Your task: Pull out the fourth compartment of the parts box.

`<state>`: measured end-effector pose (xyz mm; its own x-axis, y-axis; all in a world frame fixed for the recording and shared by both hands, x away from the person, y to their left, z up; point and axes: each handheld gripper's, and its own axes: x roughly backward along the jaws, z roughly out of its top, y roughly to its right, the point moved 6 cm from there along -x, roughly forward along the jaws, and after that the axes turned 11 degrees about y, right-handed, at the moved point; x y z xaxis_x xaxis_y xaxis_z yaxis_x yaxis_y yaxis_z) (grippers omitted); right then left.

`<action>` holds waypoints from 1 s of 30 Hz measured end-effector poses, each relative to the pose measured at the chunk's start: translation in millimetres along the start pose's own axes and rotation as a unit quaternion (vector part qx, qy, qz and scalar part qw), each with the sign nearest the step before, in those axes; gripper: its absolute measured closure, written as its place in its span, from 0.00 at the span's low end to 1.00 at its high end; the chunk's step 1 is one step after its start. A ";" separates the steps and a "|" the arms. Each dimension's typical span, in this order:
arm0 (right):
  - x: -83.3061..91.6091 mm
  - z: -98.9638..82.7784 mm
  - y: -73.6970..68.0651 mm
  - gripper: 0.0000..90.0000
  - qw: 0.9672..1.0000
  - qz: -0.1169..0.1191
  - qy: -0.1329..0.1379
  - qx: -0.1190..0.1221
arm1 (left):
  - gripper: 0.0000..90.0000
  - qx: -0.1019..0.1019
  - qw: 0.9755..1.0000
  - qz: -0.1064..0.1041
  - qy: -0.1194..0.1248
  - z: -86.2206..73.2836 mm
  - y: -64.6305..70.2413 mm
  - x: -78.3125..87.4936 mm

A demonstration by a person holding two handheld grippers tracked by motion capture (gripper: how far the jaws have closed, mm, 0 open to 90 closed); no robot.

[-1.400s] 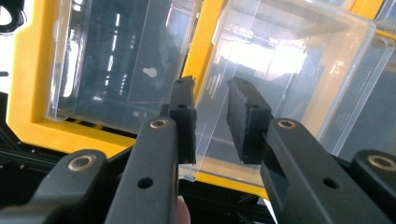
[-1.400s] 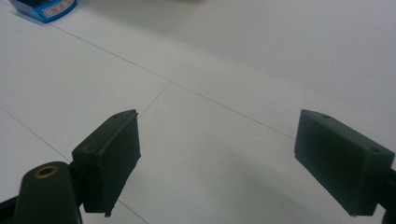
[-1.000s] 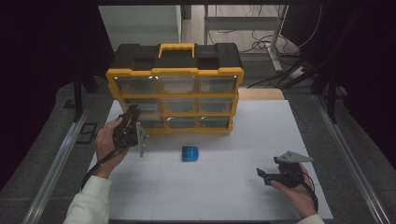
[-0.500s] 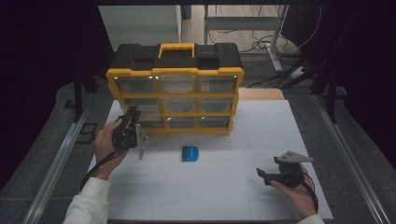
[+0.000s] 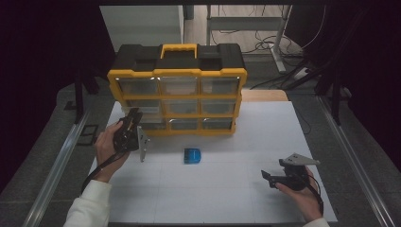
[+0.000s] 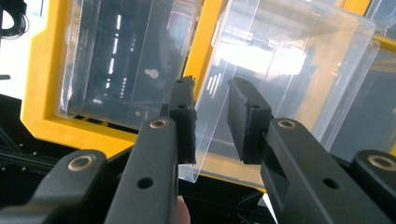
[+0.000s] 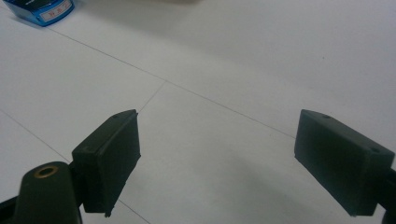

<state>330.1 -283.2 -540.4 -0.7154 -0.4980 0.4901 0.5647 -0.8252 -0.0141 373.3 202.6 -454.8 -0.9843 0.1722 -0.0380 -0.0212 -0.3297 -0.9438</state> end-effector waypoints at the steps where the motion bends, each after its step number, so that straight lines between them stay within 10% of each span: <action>1: 0.0 0.1 0.0 0.16 1.000 0.001 0.000 0.000 | 0.81 0.000 1.000 0.000 0.000 0.0 0.0 0.3; 30: -2.1 4.7 -5.2 0.16 1.000 0.002 0.006 0.007 | 0.81 -0.006 1.000 -0.003 0.007 2.7 0.9 17.5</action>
<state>330.6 -276.5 -537.3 -0.7182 -0.5041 0.4796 0.5732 -0.8194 -0.0028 355.6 202.8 -455.4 -0.9815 0.1875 -0.0378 -0.0240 -0.3167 -0.9482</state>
